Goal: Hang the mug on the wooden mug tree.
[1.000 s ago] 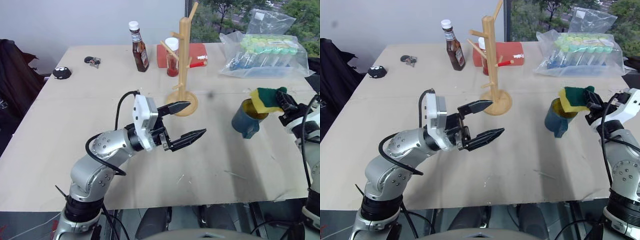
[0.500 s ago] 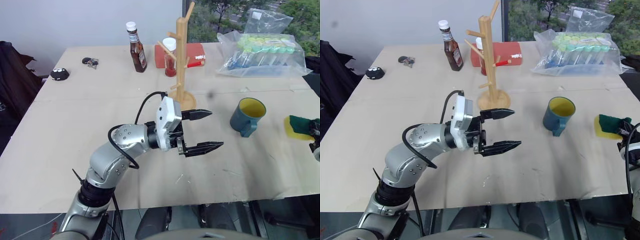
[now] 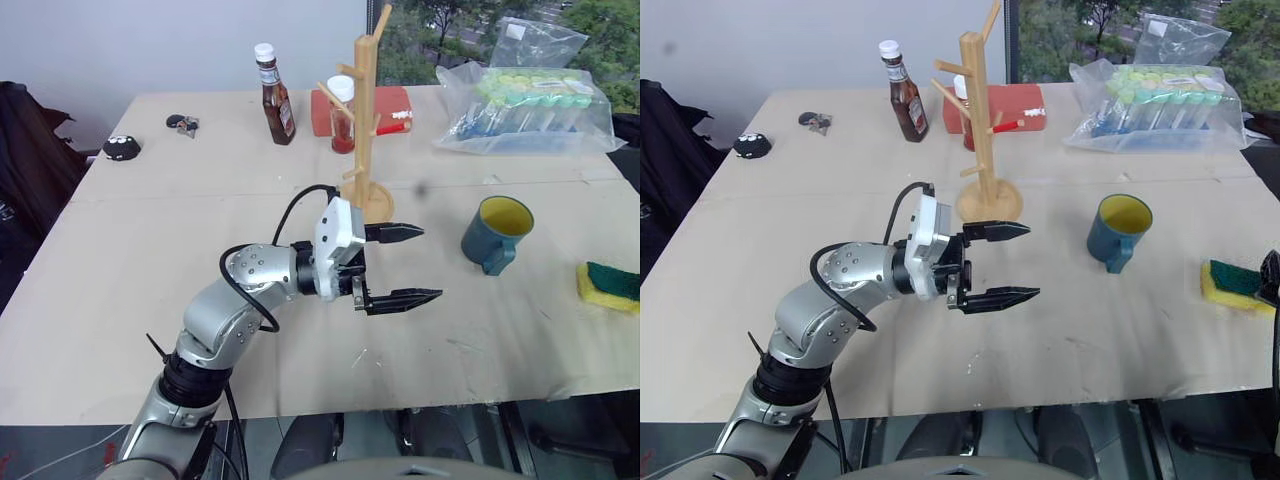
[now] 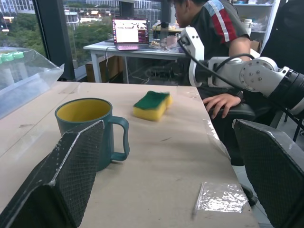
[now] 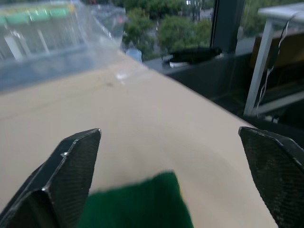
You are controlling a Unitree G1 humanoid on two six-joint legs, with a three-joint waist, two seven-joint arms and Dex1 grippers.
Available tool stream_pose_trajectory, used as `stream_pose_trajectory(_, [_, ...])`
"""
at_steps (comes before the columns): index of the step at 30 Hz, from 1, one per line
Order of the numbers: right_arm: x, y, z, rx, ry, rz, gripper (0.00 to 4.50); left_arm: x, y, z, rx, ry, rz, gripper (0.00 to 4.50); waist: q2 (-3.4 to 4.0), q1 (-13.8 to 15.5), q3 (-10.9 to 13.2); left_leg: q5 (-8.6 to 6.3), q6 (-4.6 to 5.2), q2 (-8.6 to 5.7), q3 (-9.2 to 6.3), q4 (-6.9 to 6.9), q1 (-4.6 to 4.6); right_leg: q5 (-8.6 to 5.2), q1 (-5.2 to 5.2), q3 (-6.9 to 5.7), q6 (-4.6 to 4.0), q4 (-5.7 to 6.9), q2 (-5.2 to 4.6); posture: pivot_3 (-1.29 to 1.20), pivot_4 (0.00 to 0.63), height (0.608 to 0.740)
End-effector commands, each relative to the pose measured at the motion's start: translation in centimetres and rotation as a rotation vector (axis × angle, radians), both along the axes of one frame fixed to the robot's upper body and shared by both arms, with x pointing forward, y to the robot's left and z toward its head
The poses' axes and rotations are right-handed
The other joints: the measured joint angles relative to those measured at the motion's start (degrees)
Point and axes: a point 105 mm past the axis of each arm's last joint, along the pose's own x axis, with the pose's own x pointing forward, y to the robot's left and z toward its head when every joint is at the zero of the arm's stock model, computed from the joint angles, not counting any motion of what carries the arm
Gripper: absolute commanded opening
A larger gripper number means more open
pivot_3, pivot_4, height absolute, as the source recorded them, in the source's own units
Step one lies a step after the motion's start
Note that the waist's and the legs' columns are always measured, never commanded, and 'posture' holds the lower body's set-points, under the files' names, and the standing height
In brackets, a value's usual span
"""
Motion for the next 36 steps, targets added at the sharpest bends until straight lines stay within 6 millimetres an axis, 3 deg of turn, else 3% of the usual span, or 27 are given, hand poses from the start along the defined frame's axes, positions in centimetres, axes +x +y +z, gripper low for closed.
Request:
stream_pose_trajectory(1, [0.9, 5.2, 2.7, -0.16, -0.025, 0.251, 4.44, 0.3, 1.0, -0.7, 0.04, -0.029, 0.042, 4.5, 0.03, -0.1, 0.0, 0.0, 0.0, 0.01, 0.0, 0.0, 0.01, 0.0, 0.0, 0.0, 0.0, 0.01, 0.01, 0.0, 0.15, 0.74])
stream_pose_trajectory(5, [1.1, 12.4, 0.7, -0.162, 0.071, 0.525, 4.44, 0.7, 1.7, -2.0, 0.089, -0.04, 0.093, 4.5, -0.02, 0.0, 0.0, 0.0, 0.0, 0.15, -0.02, 0.0, 0.01, -0.01, 0.01, -0.03, 0.0, 0.02, 0.1, 0.0, 0.15, 0.74])
stream_pose_trajectory(7, [0.9, 14.5, -0.4, -0.14, 0.113, 0.577, 4.44, 0.7, 1.7, -2.0, 0.086, -0.042, 0.097, 4.5, -0.02, 0.1, 0.0, 0.0, 0.0, 0.16, -0.04, 0.0, 0.0, -0.02, 0.0, -0.05, -0.02, 0.01, 0.08, 0.0, 0.15, 0.74])
stream_pose_trajectory(10, [1.1, 15.8, -2.1, -0.103, 0.159, 0.553, 4.44, 0.7, 1.5, -1.8, 0.074, -0.049, 0.098, 4.5, -0.04, 0.3, 0.0, 0.0, -0.01, 0.16, -0.1, 0.02, -0.07, -0.03, -0.01, -0.11, -0.04, -0.02, 0.05, 0.0, 0.15, 0.74])
stream_pose_trajectory(17, [1.3, 17.0, -3.7, -0.089, 0.202, 0.539, 4.44, 0.6, 1.3, -1.6, 0.068, -0.05, 0.097, 4.5, -0.04, 0.2, 0.0, 0.01, -0.04, 0.11, -0.12, 0.0, -0.06, -0.06, -0.02, -0.14, -0.09, -0.04, 0.01, 0.0, 0.15, 0.74])
stream_pose_trajectory(23, [3.0, 17.8, -4.0, -0.063, 0.178, 0.446, 4.44, 0.7, 1.2, -1.6, 0.068, -0.054, 0.105, 4.5, -0.04, 0.0, 0.0, 0.01, -0.06, 0.15, -0.11, 0.01, -0.04, -0.05, -0.03, -0.14, -0.09, -0.02, 0.06, 0.0, 0.15, 0.74])
stream_pose_trajectory(36, [3.1, 16.5, -4.2, -0.057, 0.182, 0.252, 4.44, 0.7, 1.0, -1.1, 0.057, -0.064, 0.106, 4.5, -0.04, 0.1, 0.0, 0.15, -0.29, 0.12, -0.14, -0.02, -0.08, -0.01, -0.07, -0.15, -0.02, -0.03, 0.05, 0.0, 0.15, 0.74])
